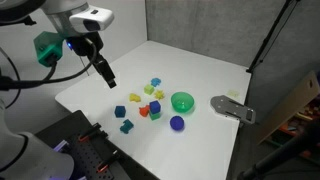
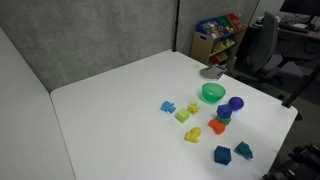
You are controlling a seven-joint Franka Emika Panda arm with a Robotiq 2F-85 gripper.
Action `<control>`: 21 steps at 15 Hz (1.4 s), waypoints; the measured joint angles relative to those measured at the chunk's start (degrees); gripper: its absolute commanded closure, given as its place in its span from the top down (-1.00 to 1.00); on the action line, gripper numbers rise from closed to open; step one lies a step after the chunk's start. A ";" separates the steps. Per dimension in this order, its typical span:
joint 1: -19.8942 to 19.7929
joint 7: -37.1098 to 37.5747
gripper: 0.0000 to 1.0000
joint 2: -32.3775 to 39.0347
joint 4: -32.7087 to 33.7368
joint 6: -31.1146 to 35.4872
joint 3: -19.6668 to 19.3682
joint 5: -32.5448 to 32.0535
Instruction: Put the orange toy in the green bowl
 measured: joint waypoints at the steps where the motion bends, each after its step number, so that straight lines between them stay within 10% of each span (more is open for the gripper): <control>1: 0.00 0.00 1.00 0.03 0.00 0.00 0.00 0.00; 9: 0.56 -0.05 1.00 3.33 1.85 1.23 0.00 0.24; 21: 5.86 -4.24 1.00 29.79 12.53 12.85 -1.23 7.96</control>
